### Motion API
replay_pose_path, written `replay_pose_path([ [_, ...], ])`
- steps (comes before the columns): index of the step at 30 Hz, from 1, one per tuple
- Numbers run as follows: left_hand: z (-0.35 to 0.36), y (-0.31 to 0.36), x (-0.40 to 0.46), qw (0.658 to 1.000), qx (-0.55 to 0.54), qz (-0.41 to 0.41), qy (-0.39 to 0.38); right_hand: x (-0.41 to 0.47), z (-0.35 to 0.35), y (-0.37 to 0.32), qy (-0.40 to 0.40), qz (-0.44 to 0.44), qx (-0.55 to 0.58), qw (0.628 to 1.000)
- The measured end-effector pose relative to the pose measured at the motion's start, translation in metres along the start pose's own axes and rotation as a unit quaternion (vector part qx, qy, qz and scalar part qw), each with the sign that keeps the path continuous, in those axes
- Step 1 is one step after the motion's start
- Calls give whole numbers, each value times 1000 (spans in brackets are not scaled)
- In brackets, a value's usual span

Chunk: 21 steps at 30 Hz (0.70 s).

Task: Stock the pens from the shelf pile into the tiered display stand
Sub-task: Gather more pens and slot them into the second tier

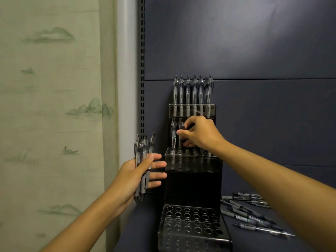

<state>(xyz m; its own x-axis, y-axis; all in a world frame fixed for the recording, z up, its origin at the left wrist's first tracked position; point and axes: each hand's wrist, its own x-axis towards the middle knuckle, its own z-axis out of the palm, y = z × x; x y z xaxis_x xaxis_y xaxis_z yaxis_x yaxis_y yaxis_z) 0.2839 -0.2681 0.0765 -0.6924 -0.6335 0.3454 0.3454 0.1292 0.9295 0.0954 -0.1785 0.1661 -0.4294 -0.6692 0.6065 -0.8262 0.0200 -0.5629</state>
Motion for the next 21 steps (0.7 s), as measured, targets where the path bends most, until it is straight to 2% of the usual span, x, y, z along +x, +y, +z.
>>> replay_pose_path([
  [5,2,1,-1,1000,1,5,-6,-4,-4,3,-1,2,-21,1000],
  [8,5,4,0,1000,-12,14,-12,-11,-10,-1,11,-10,9,1000],
  [16,32,13,3,998,-33,40,-44,-37,-12,-24,-114,-82,119,983],
  [21,48,18,3,997,-7,48,-55,-44,-11,-21,-92,-91,109,986],
])
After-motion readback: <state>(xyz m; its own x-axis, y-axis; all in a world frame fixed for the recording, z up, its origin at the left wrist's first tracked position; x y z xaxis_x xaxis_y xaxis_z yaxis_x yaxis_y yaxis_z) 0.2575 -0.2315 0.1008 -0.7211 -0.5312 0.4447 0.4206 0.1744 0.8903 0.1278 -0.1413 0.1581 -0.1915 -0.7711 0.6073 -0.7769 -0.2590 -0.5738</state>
